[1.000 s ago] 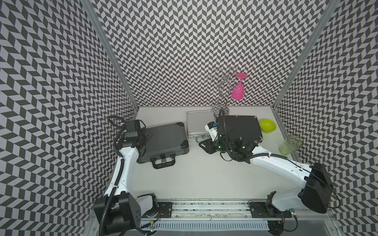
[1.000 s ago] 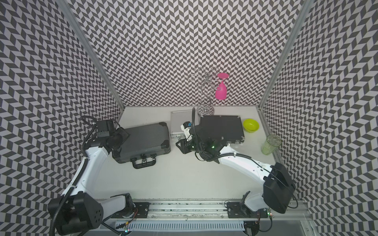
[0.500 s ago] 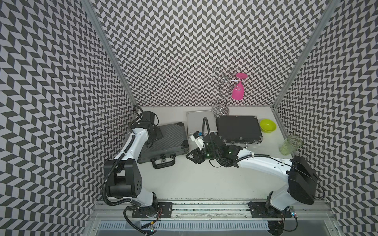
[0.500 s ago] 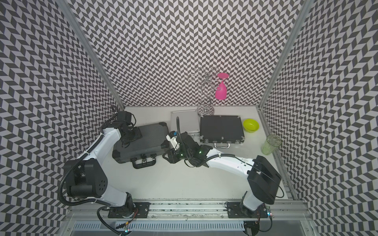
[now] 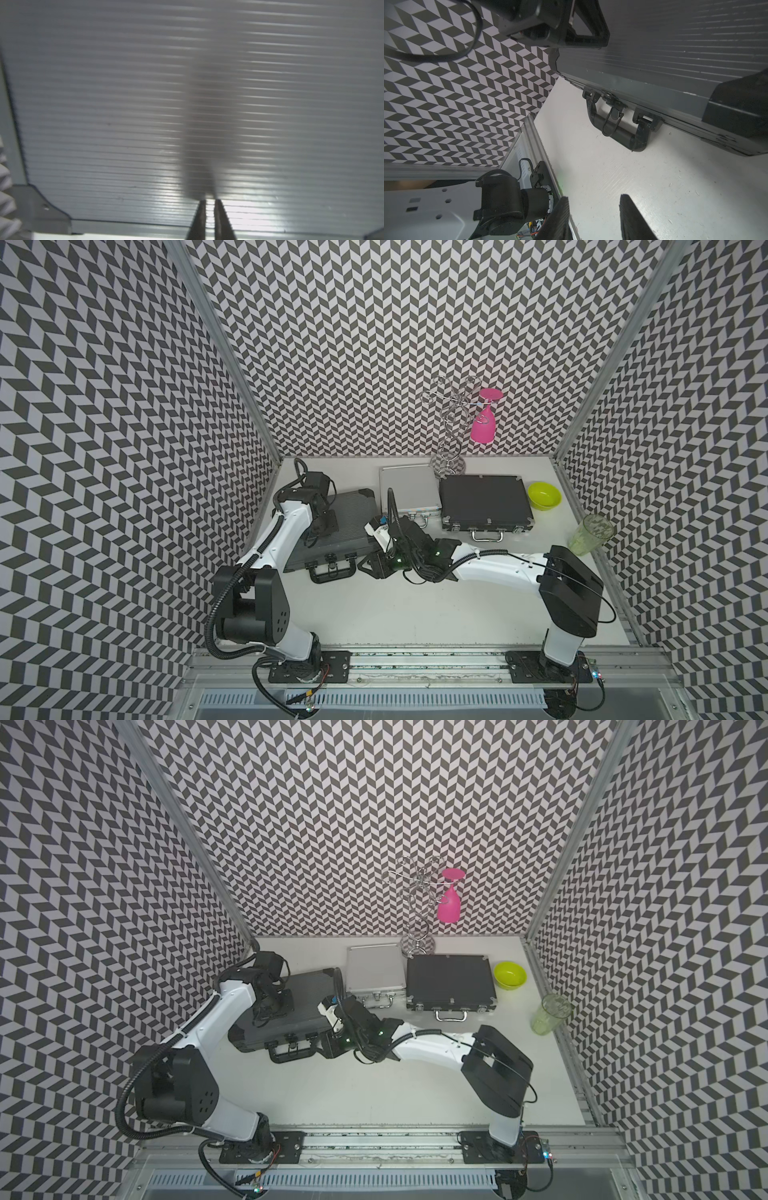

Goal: Close the poker set cases
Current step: Fasten the fastener on the poker set case.

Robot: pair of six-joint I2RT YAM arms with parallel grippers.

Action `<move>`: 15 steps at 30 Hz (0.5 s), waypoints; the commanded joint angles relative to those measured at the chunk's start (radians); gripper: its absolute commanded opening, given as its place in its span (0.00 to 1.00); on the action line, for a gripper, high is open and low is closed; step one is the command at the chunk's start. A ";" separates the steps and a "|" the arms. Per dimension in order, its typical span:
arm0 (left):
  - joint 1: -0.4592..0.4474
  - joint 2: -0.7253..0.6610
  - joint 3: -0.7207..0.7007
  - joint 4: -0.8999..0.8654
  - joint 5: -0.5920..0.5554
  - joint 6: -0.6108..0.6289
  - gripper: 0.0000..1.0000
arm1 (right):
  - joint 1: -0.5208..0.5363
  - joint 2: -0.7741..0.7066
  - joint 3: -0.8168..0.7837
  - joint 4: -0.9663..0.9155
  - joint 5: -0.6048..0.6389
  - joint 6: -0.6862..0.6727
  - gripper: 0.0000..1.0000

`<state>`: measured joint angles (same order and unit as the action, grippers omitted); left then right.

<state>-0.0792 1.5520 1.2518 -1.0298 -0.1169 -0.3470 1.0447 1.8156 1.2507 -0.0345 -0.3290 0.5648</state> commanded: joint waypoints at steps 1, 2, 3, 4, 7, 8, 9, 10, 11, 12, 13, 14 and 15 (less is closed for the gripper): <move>0.008 0.033 0.003 -0.027 0.004 0.011 0.02 | 0.026 0.025 0.020 0.076 0.006 0.039 0.40; 0.009 0.038 0.002 -0.023 0.029 0.016 0.00 | 0.032 0.031 0.017 0.087 0.013 0.056 0.40; 0.010 0.043 -0.001 -0.023 0.048 0.022 0.00 | 0.036 0.039 0.016 0.099 0.019 0.069 0.40; 0.009 0.048 -0.007 -0.021 0.059 0.026 0.00 | 0.040 0.049 0.014 0.113 0.029 0.097 0.40; 0.008 0.082 -0.007 -0.056 0.071 0.041 0.00 | 0.047 0.085 0.007 0.172 0.046 0.195 0.39; 0.009 0.091 -0.014 -0.058 0.072 0.048 0.00 | 0.050 0.100 0.001 0.205 0.040 0.229 0.41; 0.011 0.101 -0.025 -0.063 0.074 0.052 0.00 | 0.053 0.115 -0.001 0.240 0.031 0.255 0.44; 0.010 0.119 -0.031 -0.074 0.075 0.054 0.00 | 0.057 0.134 0.001 0.274 0.019 0.279 0.47; 0.007 0.128 -0.045 -0.072 0.078 0.059 0.00 | 0.063 0.156 0.011 0.294 0.012 0.297 0.51; 0.009 0.133 -0.061 -0.068 0.080 0.063 0.00 | 0.067 0.175 0.021 0.299 0.020 0.312 0.53; 0.010 0.139 -0.072 -0.068 0.080 0.065 0.00 | 0.073 0.200 0.030 0.304 0.031 0.322 0.55; 0.010 0.141 -0.083 -0.068 0.077 0.067 0.00 | 0.076 0.223 0.044 0.299 0.044 0.333 0.56; 0.010 0.143 -0.092 -0.070 0.074 0.069 0.00 | 0.079 0.239 0.051 0.296 0.057 0.343 0.56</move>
<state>-0.0715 1.5993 1.2552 -1.0439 -0.0811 -0.2996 1.1072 2.0113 1.2682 0.1734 -0.3023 0.8318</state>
